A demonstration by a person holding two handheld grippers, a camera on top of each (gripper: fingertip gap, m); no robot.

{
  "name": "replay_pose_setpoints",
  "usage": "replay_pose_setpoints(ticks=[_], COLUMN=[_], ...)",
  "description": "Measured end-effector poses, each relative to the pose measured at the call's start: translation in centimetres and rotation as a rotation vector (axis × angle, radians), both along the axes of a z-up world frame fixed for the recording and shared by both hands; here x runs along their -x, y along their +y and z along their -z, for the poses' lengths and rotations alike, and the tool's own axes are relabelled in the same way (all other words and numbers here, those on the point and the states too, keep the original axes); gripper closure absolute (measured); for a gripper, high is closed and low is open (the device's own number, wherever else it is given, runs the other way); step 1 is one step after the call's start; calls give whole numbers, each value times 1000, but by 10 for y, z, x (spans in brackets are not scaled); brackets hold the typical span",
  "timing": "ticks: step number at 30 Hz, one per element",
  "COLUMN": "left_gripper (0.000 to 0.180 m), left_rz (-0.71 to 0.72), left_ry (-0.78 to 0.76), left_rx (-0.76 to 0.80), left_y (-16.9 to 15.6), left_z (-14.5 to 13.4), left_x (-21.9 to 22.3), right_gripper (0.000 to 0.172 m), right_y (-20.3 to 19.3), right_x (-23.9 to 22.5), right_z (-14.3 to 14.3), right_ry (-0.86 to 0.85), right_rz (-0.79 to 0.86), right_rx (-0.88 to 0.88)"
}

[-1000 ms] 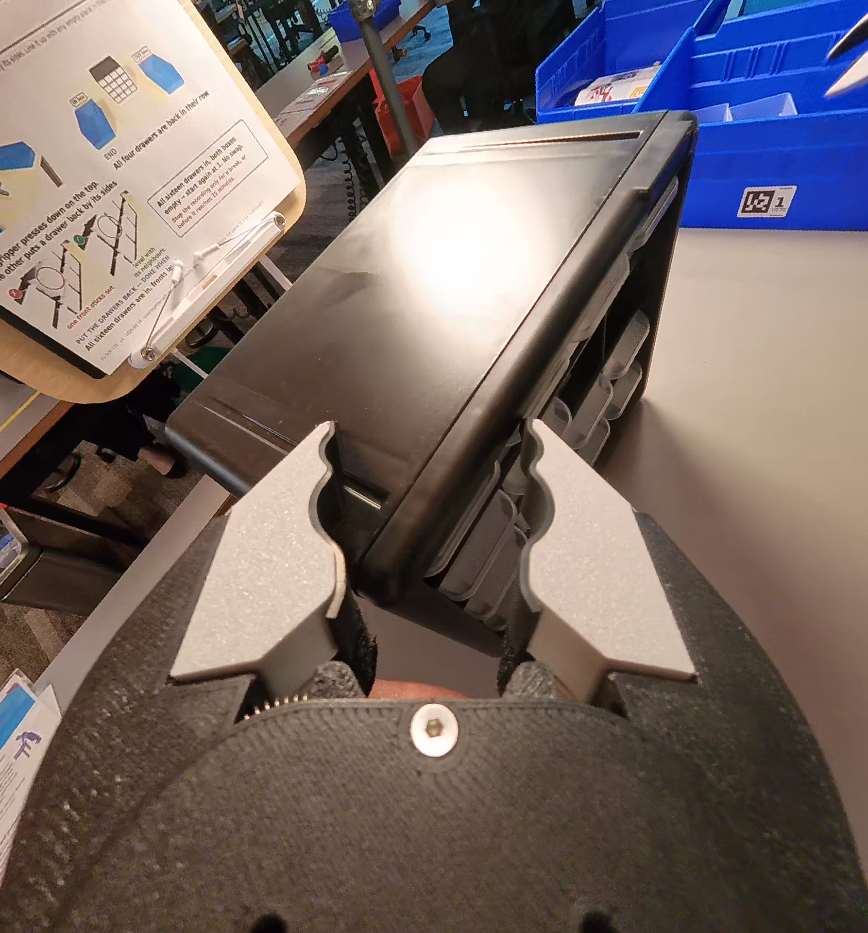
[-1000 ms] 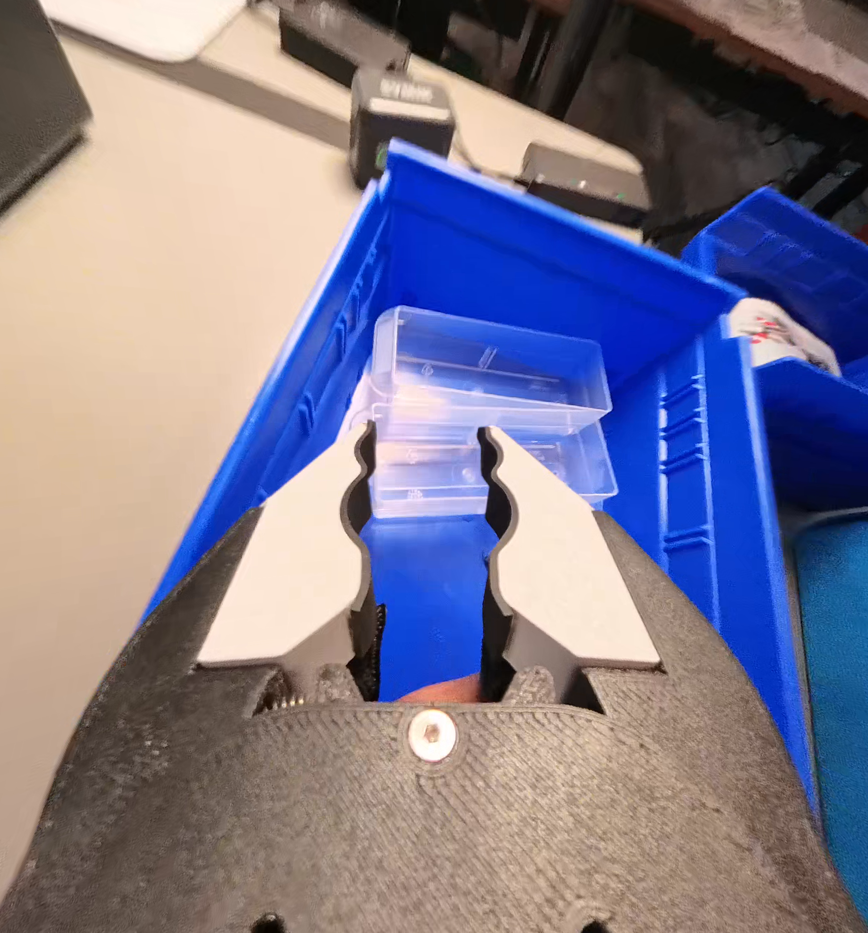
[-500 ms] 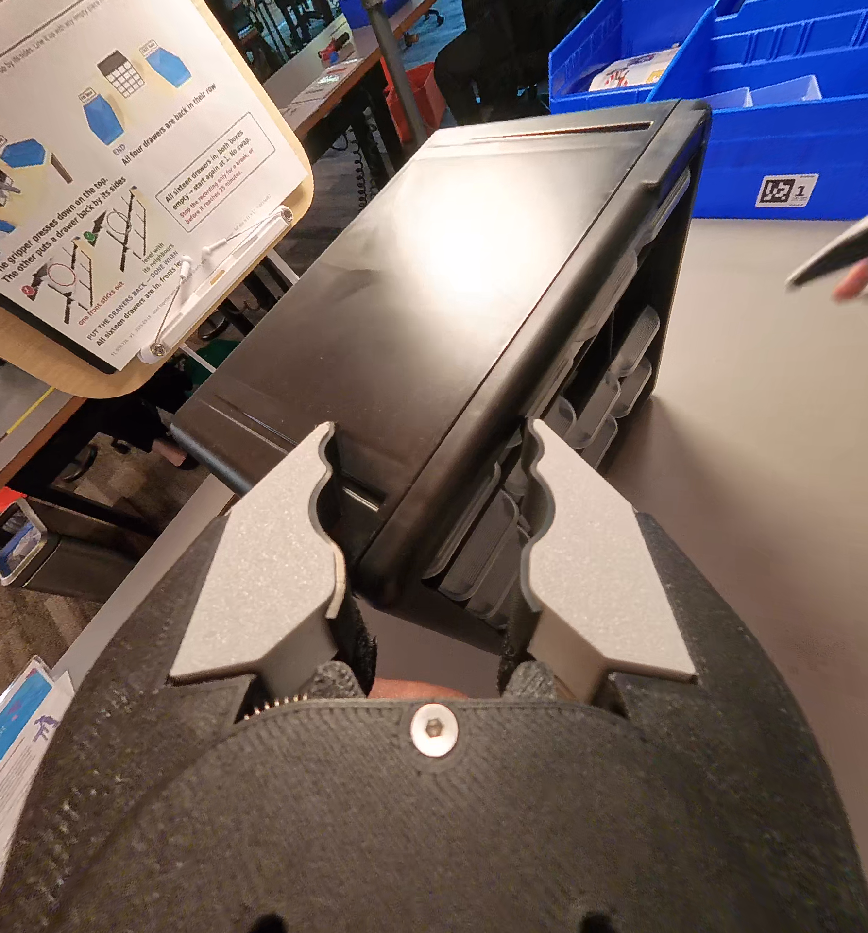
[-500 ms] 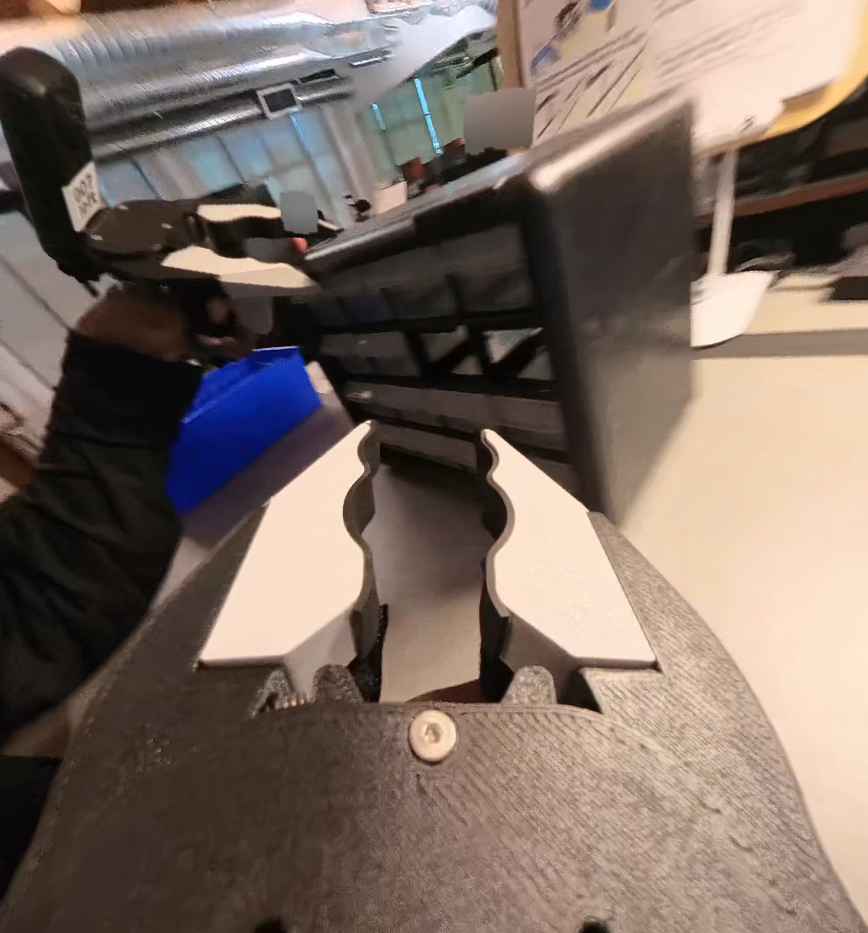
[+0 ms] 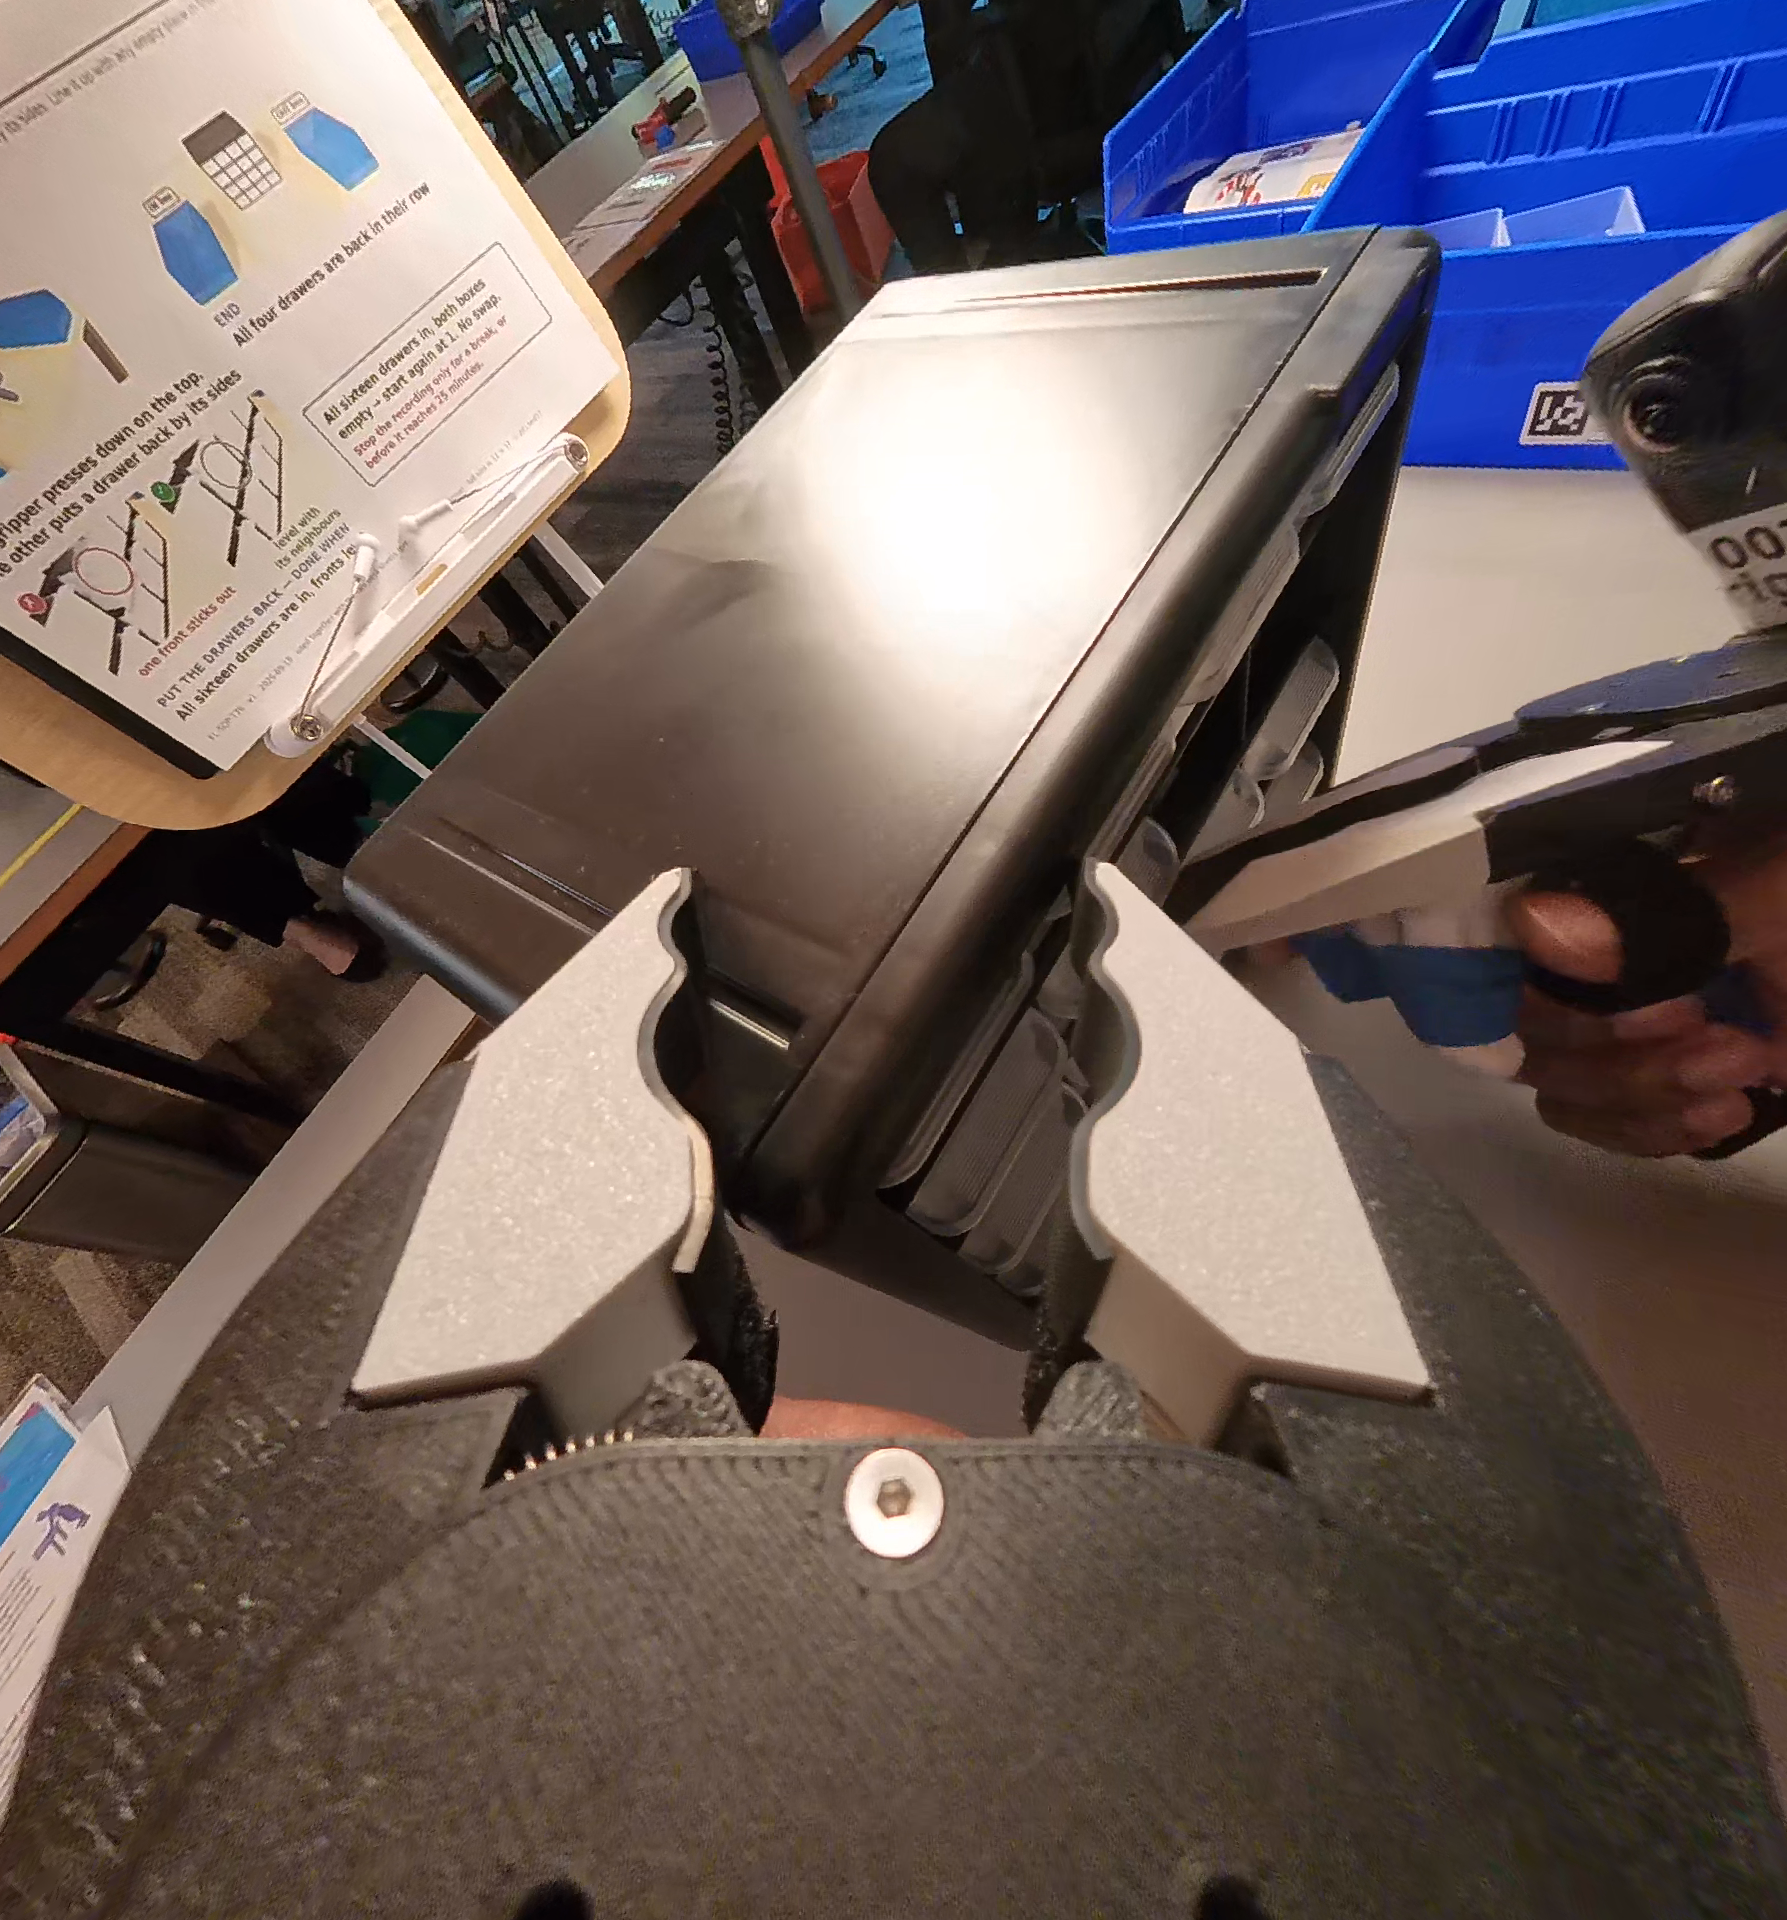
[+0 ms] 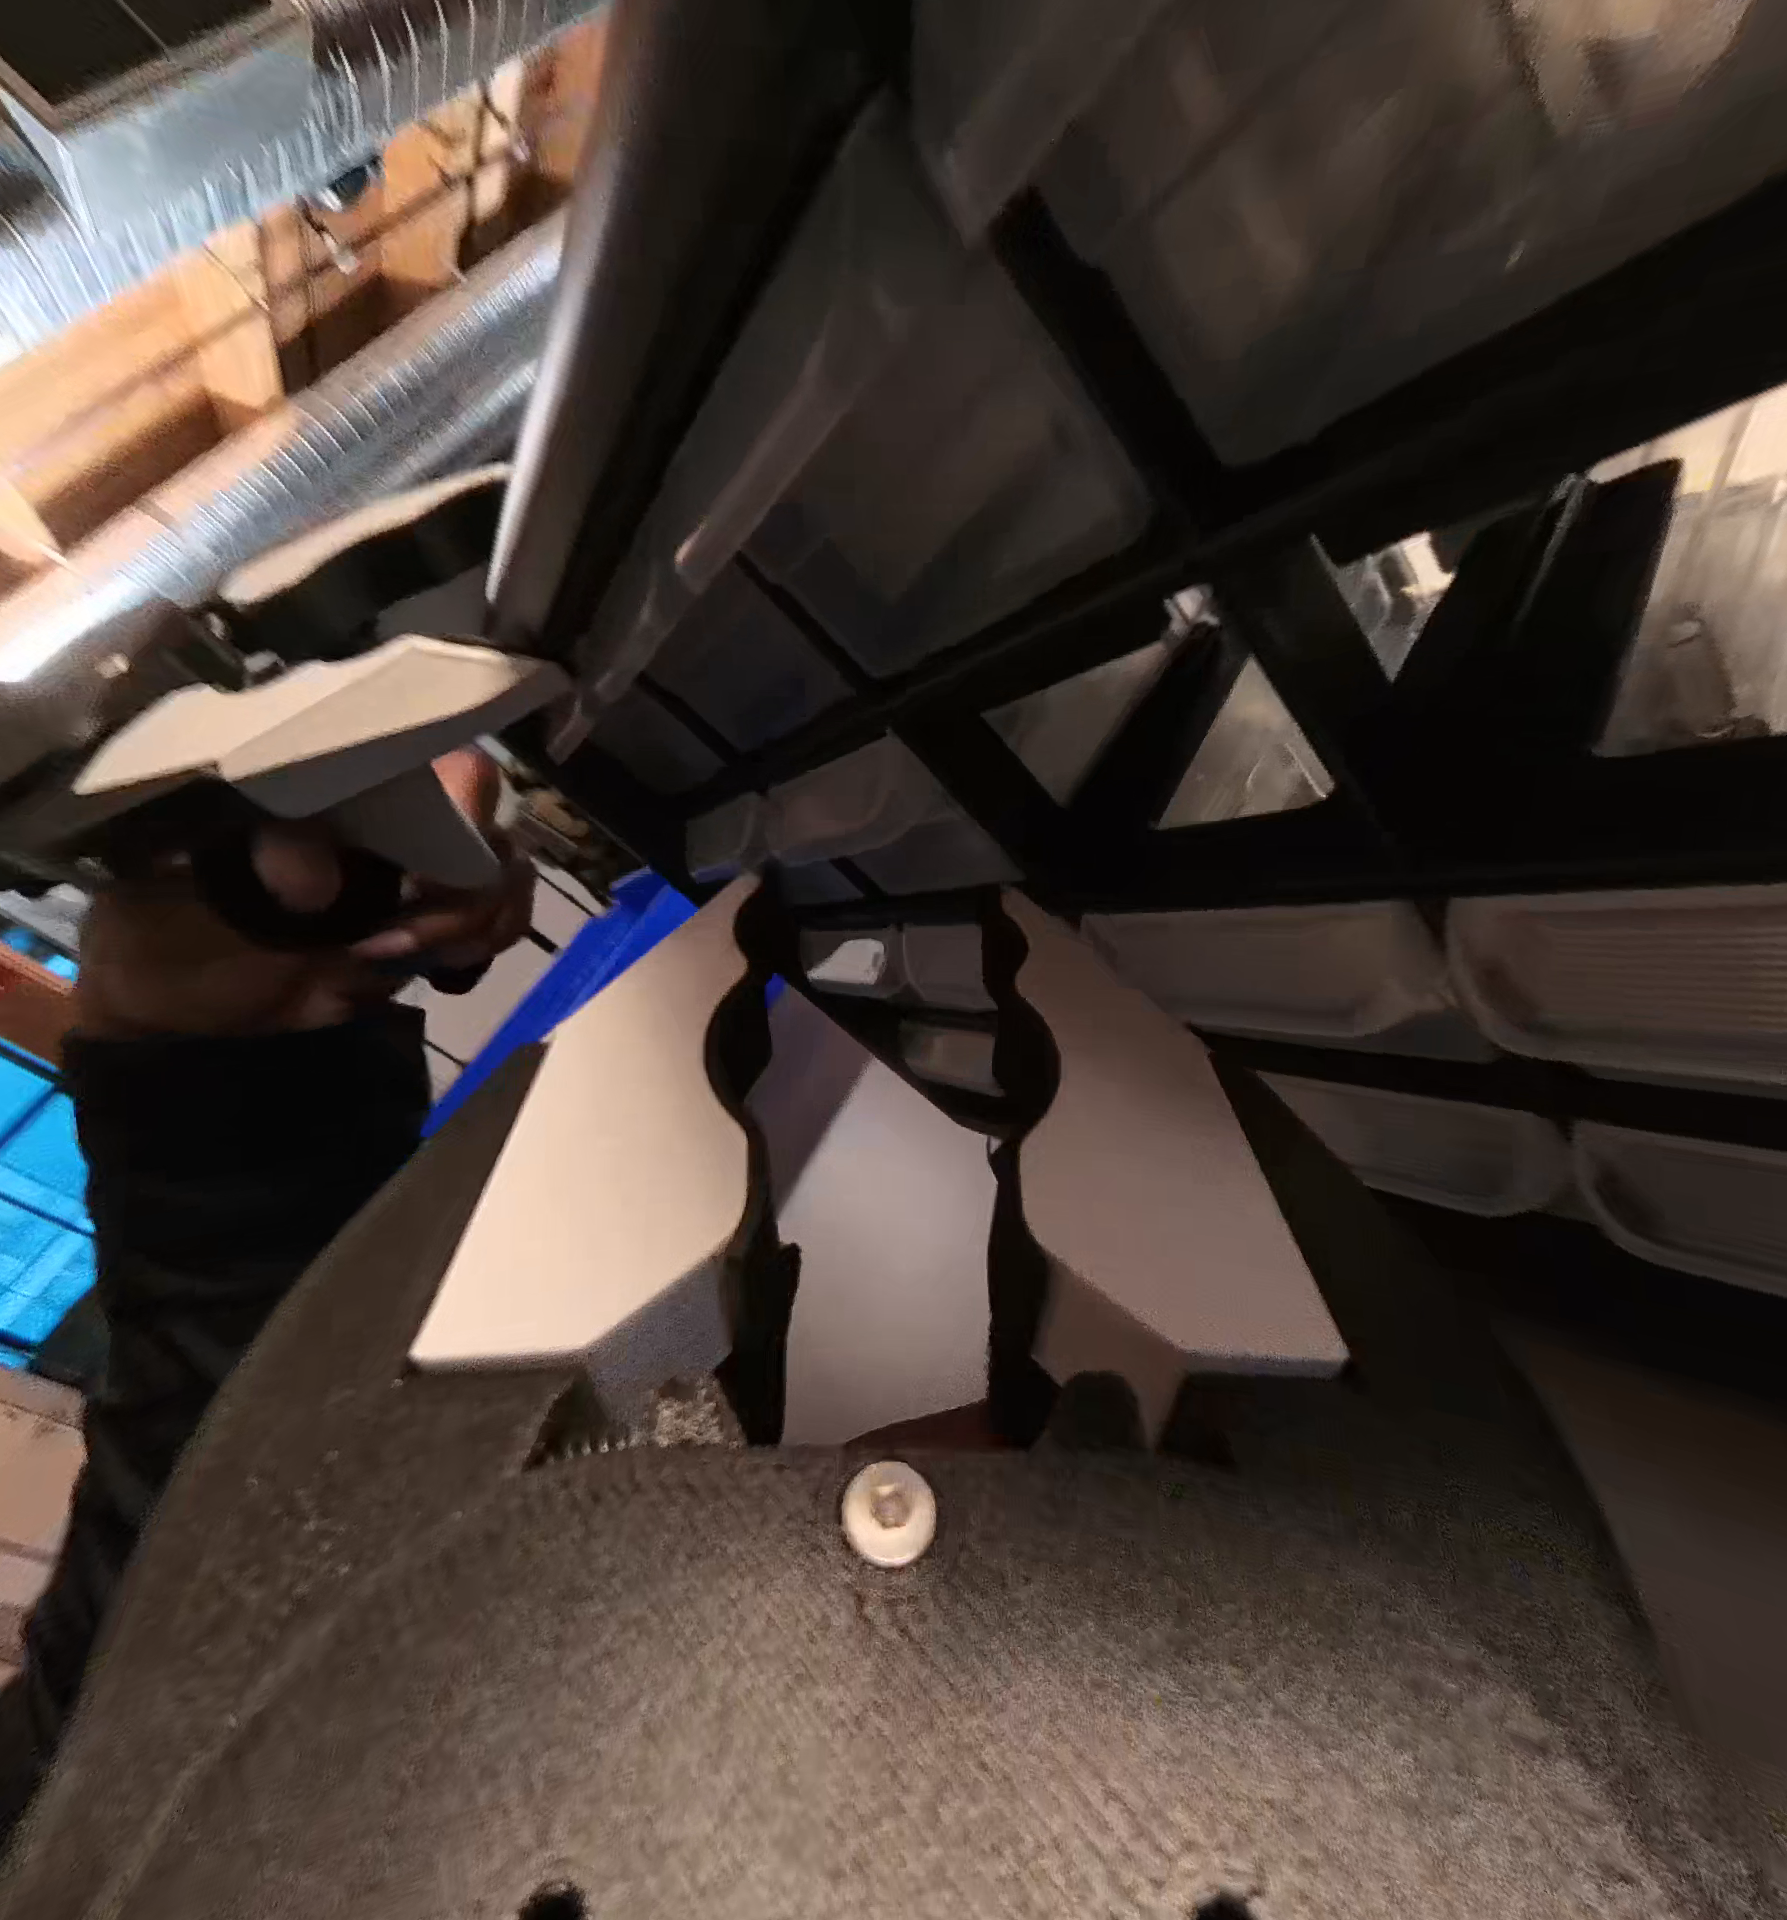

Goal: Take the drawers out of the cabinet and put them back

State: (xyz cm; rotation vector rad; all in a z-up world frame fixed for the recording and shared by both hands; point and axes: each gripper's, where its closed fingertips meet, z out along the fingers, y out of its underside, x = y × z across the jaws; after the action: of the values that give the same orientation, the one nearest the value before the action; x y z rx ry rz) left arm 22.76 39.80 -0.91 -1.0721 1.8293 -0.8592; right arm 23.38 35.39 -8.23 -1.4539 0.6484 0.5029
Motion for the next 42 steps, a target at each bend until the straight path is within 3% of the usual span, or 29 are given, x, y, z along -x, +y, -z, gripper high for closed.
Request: replay_pose_setpoints(ticks=[3,8,23,33,42], left_gripper=[111,110,111,111,111], left_rz=[-1,-2,-3,-7,-7], left_ry=[0,-1,0,0,0], left_rx=[0,1,1,-3,-5], left_y=[0,0,0,-1,-1], left_z=[0,0,0,0,0], left_x=[0,0,0,0,0], right_gripper=[134,159,167,168,169], right_y=[6,5,-62,-91,-113], right_x=[1,-1,85,100,103], right_z=[-9,-13,-18,-34,13], right_ry=[62,122,227,247,370], right_rz=[-17,23,-70,-83,-41], right_rx=[-80,-165,-330,-401,-264])
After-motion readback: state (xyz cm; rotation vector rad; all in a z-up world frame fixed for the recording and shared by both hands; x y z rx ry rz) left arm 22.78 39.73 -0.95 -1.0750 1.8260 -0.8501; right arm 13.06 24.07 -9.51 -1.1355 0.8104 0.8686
